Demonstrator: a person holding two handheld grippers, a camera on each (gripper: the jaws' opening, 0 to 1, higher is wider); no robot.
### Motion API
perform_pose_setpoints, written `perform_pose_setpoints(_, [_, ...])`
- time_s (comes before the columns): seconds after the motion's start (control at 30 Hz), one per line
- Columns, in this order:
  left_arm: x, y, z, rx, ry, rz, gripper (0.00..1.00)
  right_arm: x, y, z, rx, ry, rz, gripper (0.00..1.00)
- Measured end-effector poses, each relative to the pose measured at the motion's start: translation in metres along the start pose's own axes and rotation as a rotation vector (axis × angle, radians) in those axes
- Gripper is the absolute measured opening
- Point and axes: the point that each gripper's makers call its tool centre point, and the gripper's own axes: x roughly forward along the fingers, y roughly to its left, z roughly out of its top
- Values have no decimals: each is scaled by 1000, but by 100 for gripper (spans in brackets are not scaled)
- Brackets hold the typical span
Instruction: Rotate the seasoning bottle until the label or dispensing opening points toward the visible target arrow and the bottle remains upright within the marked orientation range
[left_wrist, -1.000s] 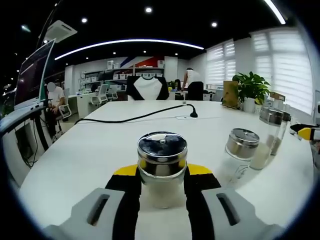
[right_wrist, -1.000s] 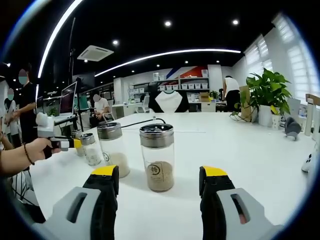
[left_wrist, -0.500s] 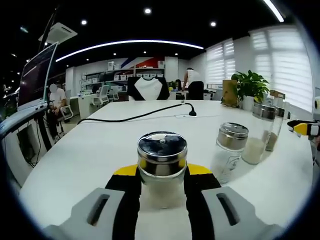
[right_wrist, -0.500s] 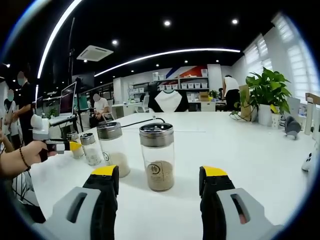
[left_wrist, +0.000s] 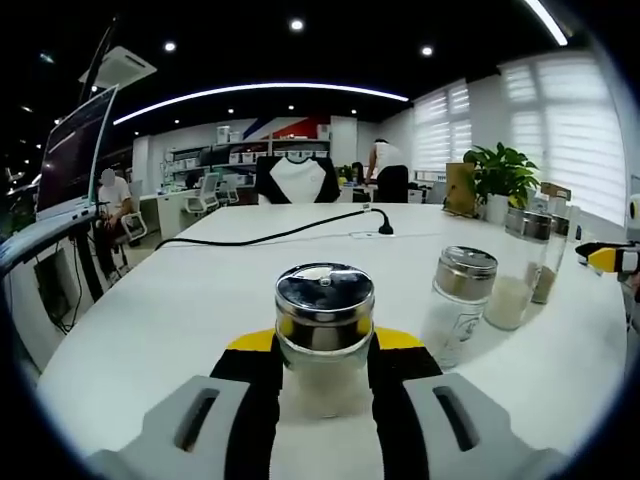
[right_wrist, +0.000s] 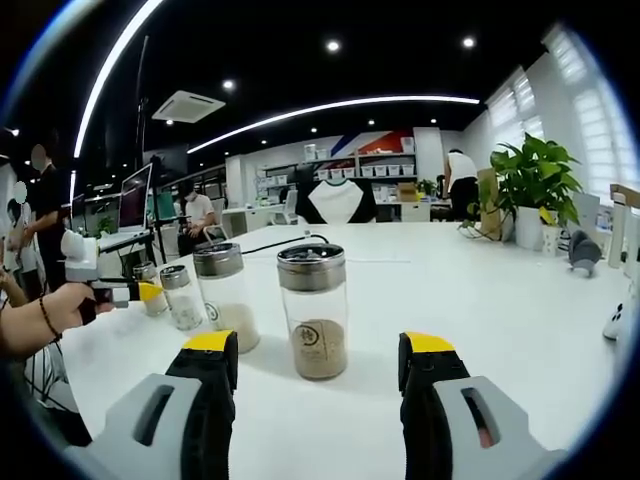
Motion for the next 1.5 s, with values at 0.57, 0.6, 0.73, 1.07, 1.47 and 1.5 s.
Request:
perform_pose_setpoints(0.57, [0, -1, 0, 4, -8, -19, 35, 1, -1, 1, -2, 0, 0, 66])
perform_pose_setpoints(0.6, [0, -1, 0, 5, -9, -23, 35, 2, -1, 1, -3, 0, 0, 66])
perform_pose_setpoints(0.73, [0, -1, 1, 7, -8, -37, 35, 2, -1, 2, -4, -1, 0, 66])
perform_pose_setpoints(1.07, [1, -3, 0, 29, -3, -119, 35, 3, 0, 2, -6, -1, 3, 66])
perform_pose_setpoints(1.47, [1, -6, -1, 77, -13, -265, 35, 1, -2, 3, -8, -4, -3, 66])
perform_pose_setpoints(1.5, [1, -6, 0, 80, -14, -271, 35, 1, -2, 3, -10, -4, -3, 66])
